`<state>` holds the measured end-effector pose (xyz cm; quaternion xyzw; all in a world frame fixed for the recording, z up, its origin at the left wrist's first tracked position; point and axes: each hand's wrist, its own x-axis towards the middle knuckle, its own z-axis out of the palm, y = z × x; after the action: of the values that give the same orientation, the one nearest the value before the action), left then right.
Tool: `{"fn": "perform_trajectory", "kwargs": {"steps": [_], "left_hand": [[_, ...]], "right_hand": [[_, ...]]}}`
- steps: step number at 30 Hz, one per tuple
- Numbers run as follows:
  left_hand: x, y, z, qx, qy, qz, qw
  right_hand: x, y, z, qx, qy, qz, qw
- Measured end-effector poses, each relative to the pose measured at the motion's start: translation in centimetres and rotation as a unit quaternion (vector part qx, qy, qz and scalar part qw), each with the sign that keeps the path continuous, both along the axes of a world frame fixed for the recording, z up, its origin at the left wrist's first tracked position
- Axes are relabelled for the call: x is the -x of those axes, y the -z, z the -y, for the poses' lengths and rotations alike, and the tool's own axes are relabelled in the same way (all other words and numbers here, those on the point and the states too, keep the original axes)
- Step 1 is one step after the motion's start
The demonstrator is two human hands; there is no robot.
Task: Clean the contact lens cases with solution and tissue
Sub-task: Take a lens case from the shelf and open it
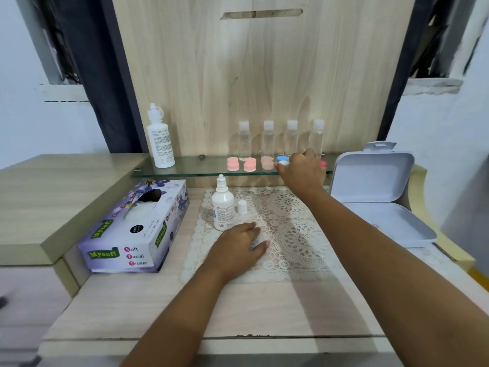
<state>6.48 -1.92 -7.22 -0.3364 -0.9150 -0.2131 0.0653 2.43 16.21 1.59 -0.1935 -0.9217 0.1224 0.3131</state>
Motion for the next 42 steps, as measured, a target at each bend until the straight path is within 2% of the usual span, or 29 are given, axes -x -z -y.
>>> {"fn": "perform_trajectory", "kwargs": {"steps": [5, 8, 13, 18, 22, 27, 38, 42], "left_hand": [[0.0, 0.0, 0.1, -0.002, 0.001, 0.003, 1.000], [0.0, 0.0, 0.1, -0.003, 0.002, 0.006, 1.000], [0.0, -0.1, 0.1, -0.007, 0.003, 0.014, 1.000], [0.1, -0.2, 0.1, -0.027, 0.005, 0.031, 0.999], [0.1, -0.2, 0.2, -0.060, 0.001, 0.050, 0.997], [0.0, 0.0, 0.4, -0.109, 0.024, 0.065, 0.992], [0.2, 0.0, 0.3, -0.102, 0.050, 0.021, 0.993], [0.4, 0.2, 0.3, -0.073, 0.052, 0.015, 0.996]], "right_hand": [[0.3, 0.0, 0.2, 0.008, 0.004, 0.009, 1.000], [-0.1, 0.1, 0.0, 0.035, -0.018, -0.036, 0.999], [-2.5, 0.8, -0.4, 0.136, -0.116, -0.112, 0.977], [-7.2, 3.1, 0.2, 0.181, -0.224, -0.044, 0.957], [-10.0, 5.1, 0.7, 0.167, -0.276, 0.038, 0.946], [-10.6, 7.0, 0.8, 0.127, -0.283, 0.098, 0.946], [-10.0, 8.1, 0.7, 0.076, -0.279, 0.128, 0.949], [-10.1, 8.1, 0.8, 0.058, -0.277, 0.134, 0.950]]}}
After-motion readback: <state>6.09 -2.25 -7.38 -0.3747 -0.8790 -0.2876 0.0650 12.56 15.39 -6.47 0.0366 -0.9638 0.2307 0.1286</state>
